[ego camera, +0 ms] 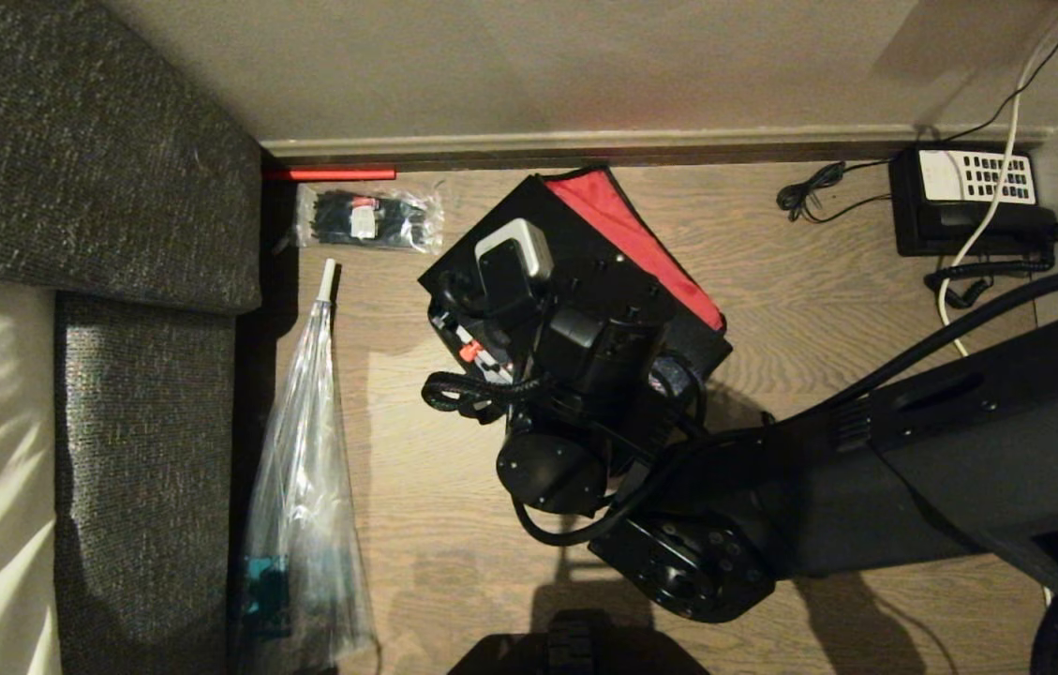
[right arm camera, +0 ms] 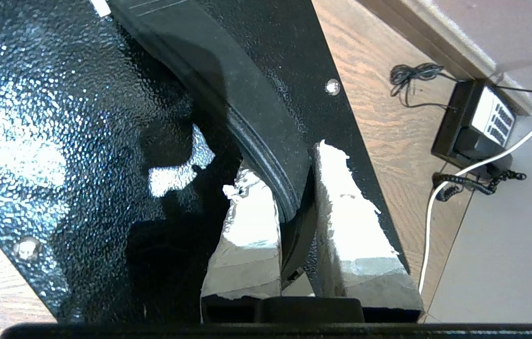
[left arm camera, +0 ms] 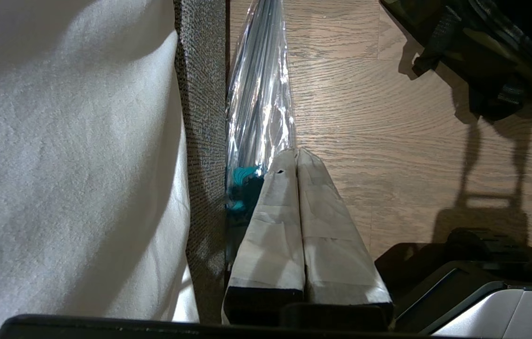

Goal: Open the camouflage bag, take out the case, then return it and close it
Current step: Place the black box back

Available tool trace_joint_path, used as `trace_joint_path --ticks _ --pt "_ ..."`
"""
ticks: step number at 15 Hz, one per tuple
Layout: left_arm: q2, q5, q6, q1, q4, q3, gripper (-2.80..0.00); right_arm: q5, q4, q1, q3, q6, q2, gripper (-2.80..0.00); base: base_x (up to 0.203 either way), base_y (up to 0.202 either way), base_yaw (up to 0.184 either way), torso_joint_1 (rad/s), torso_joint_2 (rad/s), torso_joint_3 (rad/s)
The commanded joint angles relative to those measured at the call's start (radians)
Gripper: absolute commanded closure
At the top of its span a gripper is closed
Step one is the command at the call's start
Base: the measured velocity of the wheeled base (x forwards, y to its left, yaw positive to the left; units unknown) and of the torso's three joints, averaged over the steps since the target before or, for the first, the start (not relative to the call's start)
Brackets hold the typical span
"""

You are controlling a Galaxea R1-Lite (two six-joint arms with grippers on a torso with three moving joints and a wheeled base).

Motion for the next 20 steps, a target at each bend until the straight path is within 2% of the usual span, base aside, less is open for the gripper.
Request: trace_joint_path --ticks 1,6,20 --pt "0.000 0.000 0.001 0.000 0.000 0.000 0.00 -0.005 -0.006 0.001 -0.006 -0.005 0.010 0.00 0.000 0.000 0.000 0.000 0.00 0.000" --pt "0.000 0.000 0.000 0.000 0.000 0.000 0.00 -0.005 0.021 -0.015 -0.071 -0.008 0.013 0.00 0.000 0.000 0.000 0.000 0.00 0.000" --pt "0.000 0.000 0.001 0.000 0.000 0.000 0.00 0.003 0.023 -0.056 -0.090 0.031 0.110 0.00 0.000 0.000 0.000 0.000 0.00 0.000"
